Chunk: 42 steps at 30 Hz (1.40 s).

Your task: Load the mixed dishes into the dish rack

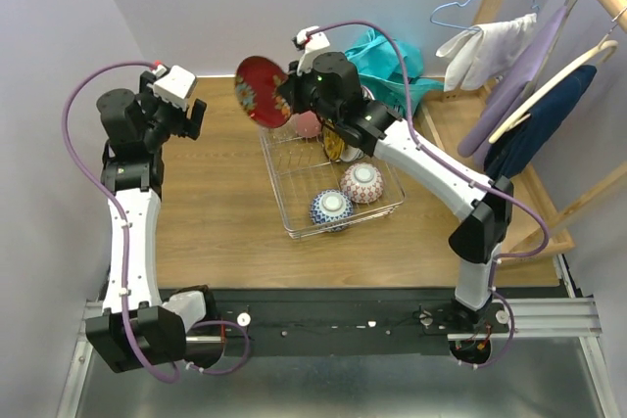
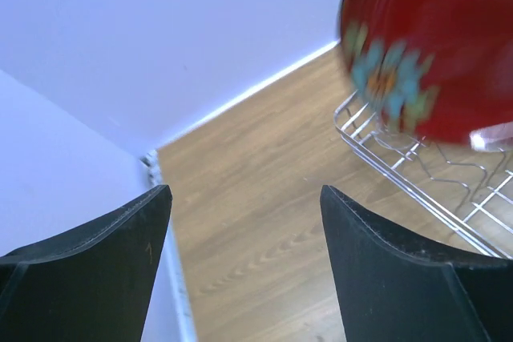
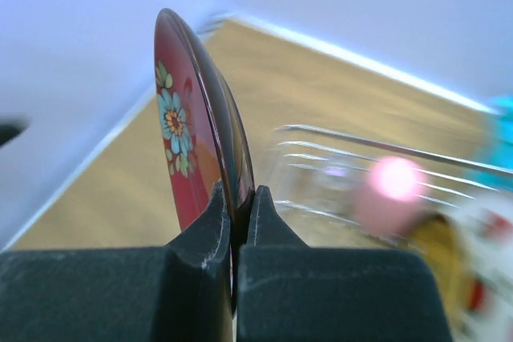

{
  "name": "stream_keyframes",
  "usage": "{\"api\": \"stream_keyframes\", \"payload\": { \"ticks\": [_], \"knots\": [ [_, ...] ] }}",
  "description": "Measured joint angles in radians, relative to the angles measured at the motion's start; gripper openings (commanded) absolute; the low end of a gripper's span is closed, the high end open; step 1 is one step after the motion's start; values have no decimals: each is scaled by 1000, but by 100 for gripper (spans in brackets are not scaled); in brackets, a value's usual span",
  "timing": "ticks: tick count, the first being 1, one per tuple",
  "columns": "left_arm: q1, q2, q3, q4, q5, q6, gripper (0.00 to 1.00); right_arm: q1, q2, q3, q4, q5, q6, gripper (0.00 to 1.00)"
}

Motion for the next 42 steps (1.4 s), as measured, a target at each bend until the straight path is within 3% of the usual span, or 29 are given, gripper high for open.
{"api": "stream_keyframes", "payload": {
  "ticks": [6,11,24,42],
  "knots": [
    [-17,-33,-159,82,-48,-97,84,55,-63,-42,-118,486,-24,0],
    [-35,-93,-209,91,-72,-138,85,68,-113,-141,-227,661,3,1],
    [-37,-105,-204,27,-121,-103,85,69,-155,-211,-278,862,27,1],
    [-37,-95,-228,21,-123,-90,86,69,-59,-216,-261,891,31,1]
  ]
}}
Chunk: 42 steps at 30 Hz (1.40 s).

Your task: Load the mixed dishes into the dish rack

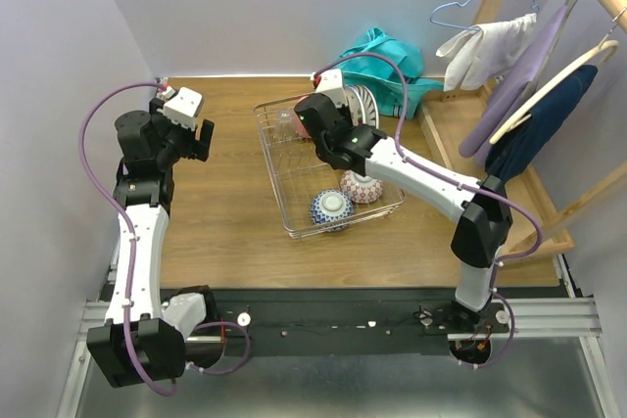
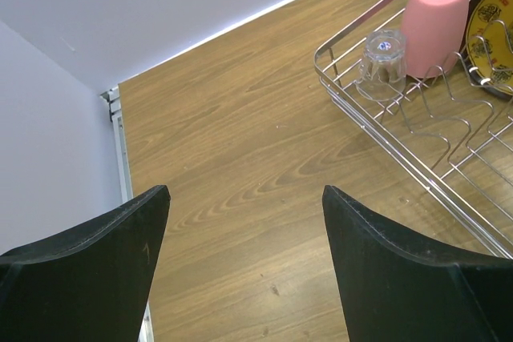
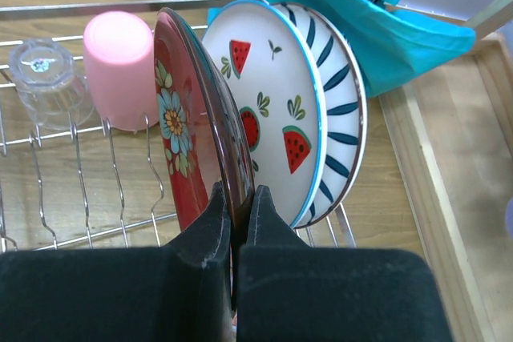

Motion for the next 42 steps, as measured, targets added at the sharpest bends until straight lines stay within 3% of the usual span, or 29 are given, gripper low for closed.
{"api": "stream_keyframes", "payload": {
  "ticks": [29,35,42],
  "knots": [
    [0,16,-49,1,1,2,87,-10,131,-21,33,-1,-2,1],
    [0,16,-55,2,1,2,88,-10,133,-29,45,-2,-9,5],
    [0,15,-69,5,1,-5,88,-10,134,-56,70,-28,-13,17]
  ]
}}
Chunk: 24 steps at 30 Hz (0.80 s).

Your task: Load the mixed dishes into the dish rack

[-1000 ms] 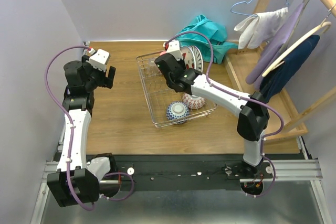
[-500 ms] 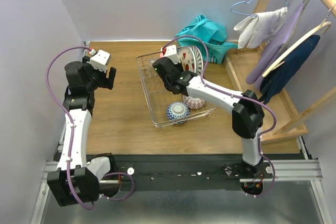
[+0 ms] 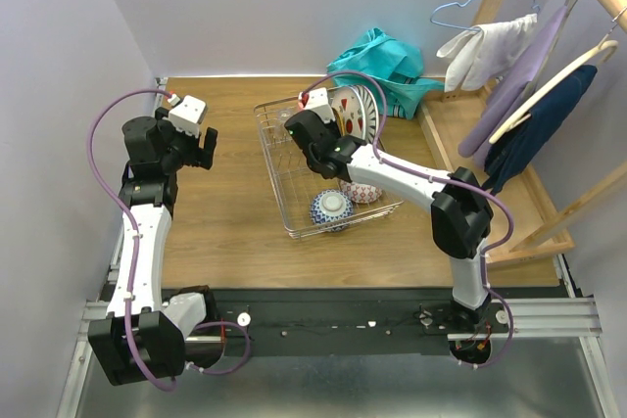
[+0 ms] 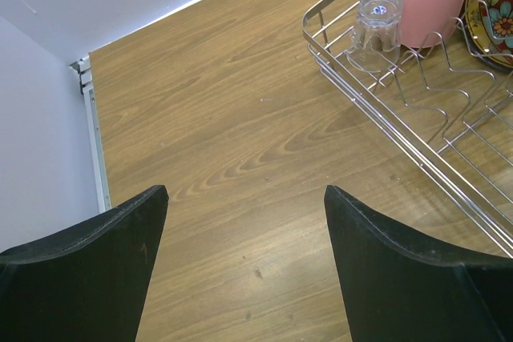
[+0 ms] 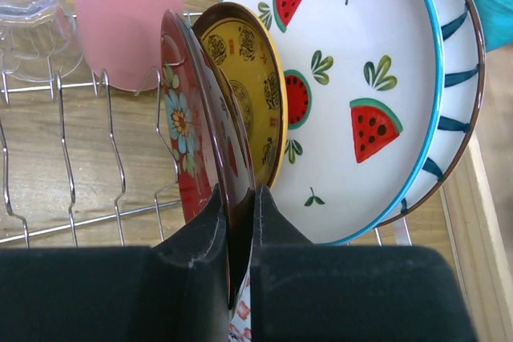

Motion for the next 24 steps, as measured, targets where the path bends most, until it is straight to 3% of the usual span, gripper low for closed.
{"api": "stream_keyframes", "payload": {
  "ticks": [6,20,23,24],
  "knots": [
    [0,0,-1,2,1,-6,88,0,0,-3,21,-14,-6,29],
    [0,0,-1,4,22,-12,88,-11,0,-22,26,-1,-43,42],
    [0,0,-1,5,27,-19,91,-11,-2,-15,6,-2,-46,52],
    [0,0,-1,6,28,-20,98,-11,-6,-8,-9,-4,-50,62]
  ]
}}
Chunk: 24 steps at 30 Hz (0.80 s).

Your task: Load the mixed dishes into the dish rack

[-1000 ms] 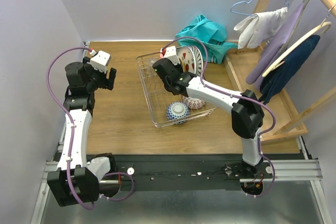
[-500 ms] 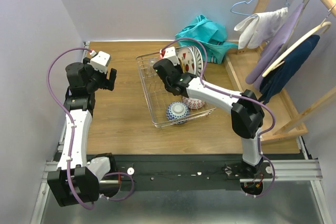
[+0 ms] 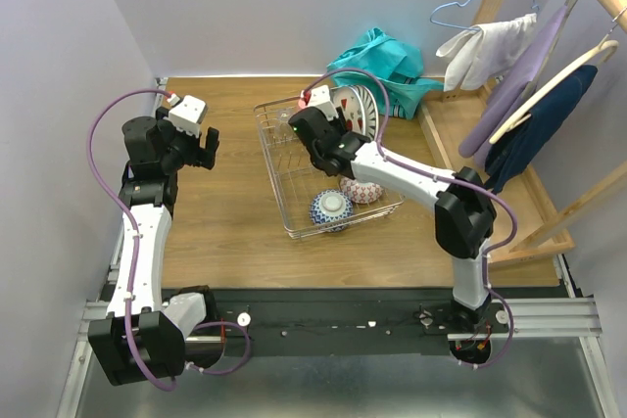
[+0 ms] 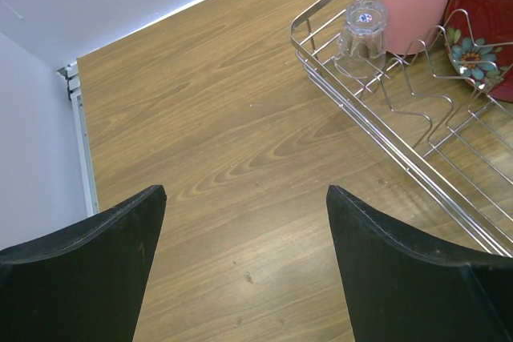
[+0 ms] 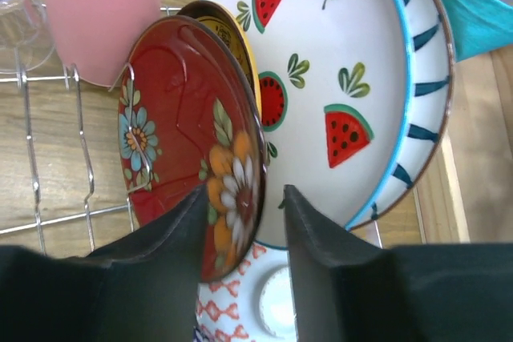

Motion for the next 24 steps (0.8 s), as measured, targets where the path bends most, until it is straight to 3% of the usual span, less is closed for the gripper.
{"api": "stream_keyframes", "payload": {
  "ticks": [3,6,11,18,24],
  "knots": [
    [0,0,0,3,4,-10,99,0,-24,16,-42,-14,-11,82],
    [0,5,3,6,6,-26,98,0,-58,33,-103,-27,-27,92],
    [0,40,28,10,13,-90,98,0,-160,-42,-155,-92,-72,97],
    [0,126,58,34,11,-244,99,-8,-309,-152,-185,-322,-72,100],
    [0,222,81,41,-1,-363,98,-8,-414,-198,-171,-373,-85,100]
  ]
}}
